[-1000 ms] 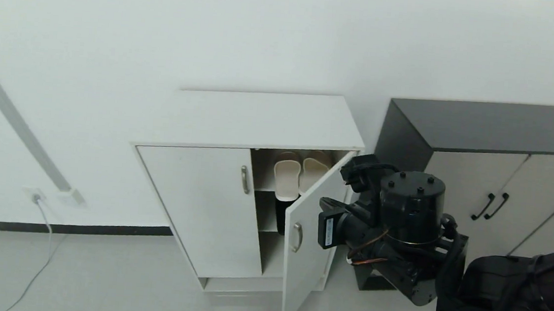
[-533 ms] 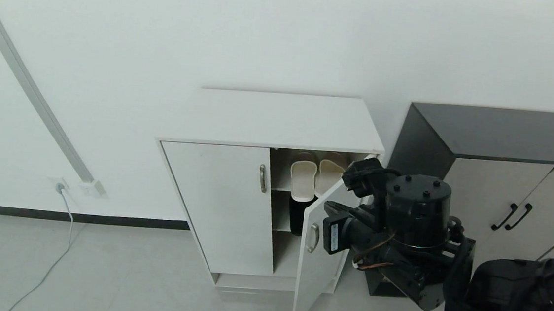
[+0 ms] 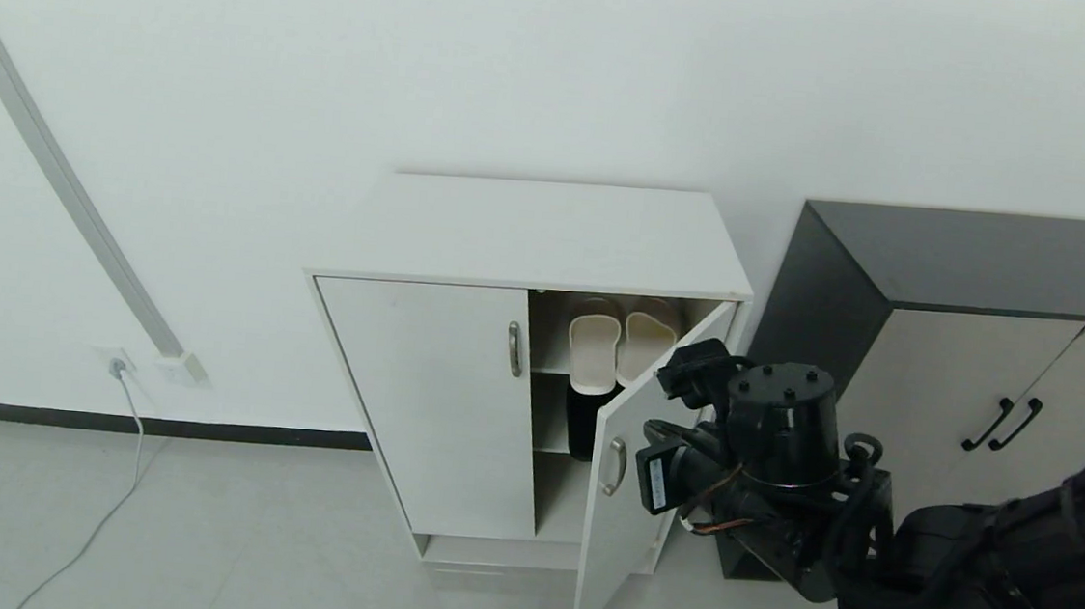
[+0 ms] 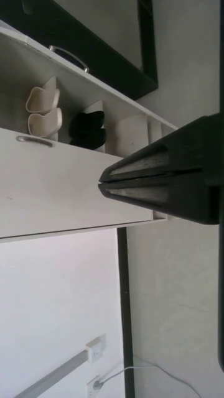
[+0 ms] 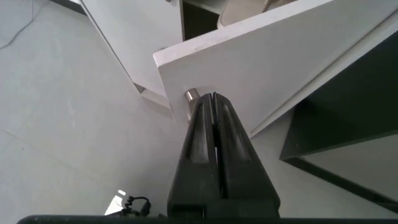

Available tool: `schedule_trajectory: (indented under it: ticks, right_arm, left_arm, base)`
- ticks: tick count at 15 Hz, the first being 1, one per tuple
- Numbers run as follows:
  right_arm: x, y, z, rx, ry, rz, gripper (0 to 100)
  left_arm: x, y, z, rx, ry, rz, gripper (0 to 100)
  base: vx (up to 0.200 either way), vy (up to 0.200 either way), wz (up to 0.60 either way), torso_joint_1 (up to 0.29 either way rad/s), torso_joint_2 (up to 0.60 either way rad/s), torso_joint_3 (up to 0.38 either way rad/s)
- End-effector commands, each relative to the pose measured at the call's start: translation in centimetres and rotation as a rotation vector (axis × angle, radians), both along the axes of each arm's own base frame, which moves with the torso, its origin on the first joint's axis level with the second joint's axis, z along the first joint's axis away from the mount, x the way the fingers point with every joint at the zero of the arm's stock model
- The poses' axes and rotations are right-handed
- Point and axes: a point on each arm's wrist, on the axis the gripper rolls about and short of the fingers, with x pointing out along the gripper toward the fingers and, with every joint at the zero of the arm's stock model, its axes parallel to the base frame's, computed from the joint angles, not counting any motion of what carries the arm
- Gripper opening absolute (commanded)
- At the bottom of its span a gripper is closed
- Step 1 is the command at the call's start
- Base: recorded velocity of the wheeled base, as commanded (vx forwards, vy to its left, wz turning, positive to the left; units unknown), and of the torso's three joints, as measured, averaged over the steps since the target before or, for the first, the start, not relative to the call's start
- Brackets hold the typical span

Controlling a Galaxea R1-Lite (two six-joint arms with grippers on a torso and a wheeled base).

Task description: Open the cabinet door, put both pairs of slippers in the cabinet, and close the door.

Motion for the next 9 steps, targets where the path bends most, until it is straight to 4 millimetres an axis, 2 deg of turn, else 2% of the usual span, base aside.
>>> schedule_trajectory:
  ticks: [1, 4, 9]
  right_arm:
    - [1.2, 0.9, -2.0, -0.029, 0.034, -0.007, 0]
    - [3.8, 2.1, -3.1, -0.013, 0.032, -0.022, 0]
    - [6.1, 4.0, -2.8, 0.107, -0.082, 0.0, 0]
  left_arm:
    - [0.0, 0.0, 0.0, 0.0, 0.001, 0.0, 0]
    - [0.0, 0.0, 0.0, 0.0, 0.001, 0.0, 0]
    - [0.0, 0.0, 0.0, 0.0, 0.001, 0.0, 0]
  base:
    - [0.0, 0.0, 0.0, 0.0, 0.0, 0.0]
    - [0.0, 0.0, 0.0, 0.0, 0.0, 0.0]
    - [0.0, 0.0, 0.0, 0.0, 0.0, 0.0]
